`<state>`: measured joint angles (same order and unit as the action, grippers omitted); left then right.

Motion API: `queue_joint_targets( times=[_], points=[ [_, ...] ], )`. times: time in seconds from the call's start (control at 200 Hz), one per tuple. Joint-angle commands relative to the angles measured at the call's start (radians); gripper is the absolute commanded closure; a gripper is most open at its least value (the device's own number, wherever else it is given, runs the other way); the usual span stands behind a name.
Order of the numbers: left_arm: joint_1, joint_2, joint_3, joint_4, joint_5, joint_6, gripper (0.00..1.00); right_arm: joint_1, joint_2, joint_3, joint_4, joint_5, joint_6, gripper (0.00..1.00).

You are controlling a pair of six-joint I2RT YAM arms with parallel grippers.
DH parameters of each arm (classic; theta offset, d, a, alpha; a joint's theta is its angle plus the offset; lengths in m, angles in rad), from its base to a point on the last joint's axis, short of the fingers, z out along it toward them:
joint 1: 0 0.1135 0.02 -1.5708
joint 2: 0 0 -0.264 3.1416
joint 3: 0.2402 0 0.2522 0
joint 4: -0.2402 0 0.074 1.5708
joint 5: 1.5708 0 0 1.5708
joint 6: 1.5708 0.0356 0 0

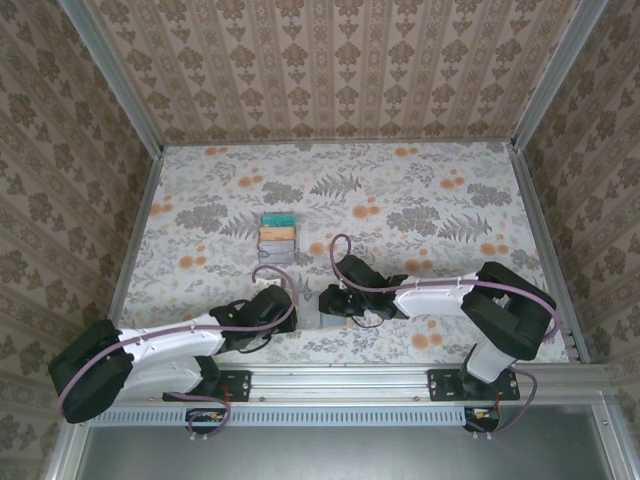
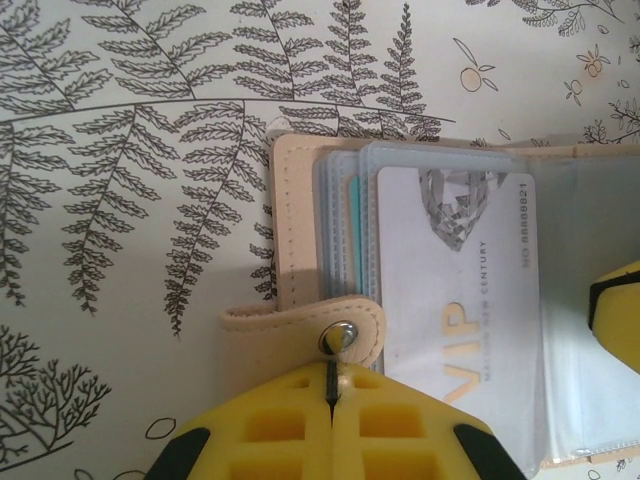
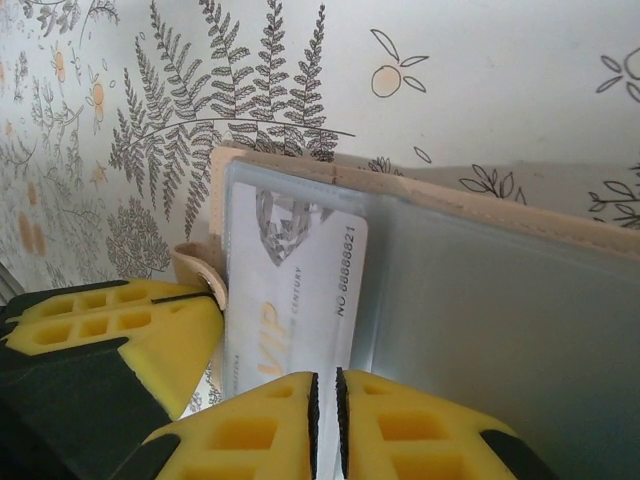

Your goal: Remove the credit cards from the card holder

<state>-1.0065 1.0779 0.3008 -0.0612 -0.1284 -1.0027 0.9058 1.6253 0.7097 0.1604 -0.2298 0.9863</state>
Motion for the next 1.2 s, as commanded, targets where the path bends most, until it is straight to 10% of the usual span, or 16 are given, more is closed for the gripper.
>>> queue_joint_targets(
  times=[0.0, 0.745, 0.94, 1.195],
  points=[
    [0.006, -0.003, -0.026, -0.066, -0.013, 0.003, 1.0, 0.007, 0.031, 0.021, -0.003, -0.028, -0.019, 0.81],
    [0.0, 0.06, -0.015, -0.021, 0.012, 0.009, 1.0, 0.017, 0.09, 0.033, 0.047, -0.072, -0.001, 0.81],
    [-0.001, 0.07, -0.012, -0.017, 0.016, 0.008, 1.0, 0.017, 0.085, 0.025, 0.056, -0.073, 0.004, 1.0],
    [0.007, 0.067, -0.014, -0.067, -0.01, -0.018, 1.0, 0.003, 0.011, -0.022, 0.028, -0.039, 0.0, 1.0]
  ],
)
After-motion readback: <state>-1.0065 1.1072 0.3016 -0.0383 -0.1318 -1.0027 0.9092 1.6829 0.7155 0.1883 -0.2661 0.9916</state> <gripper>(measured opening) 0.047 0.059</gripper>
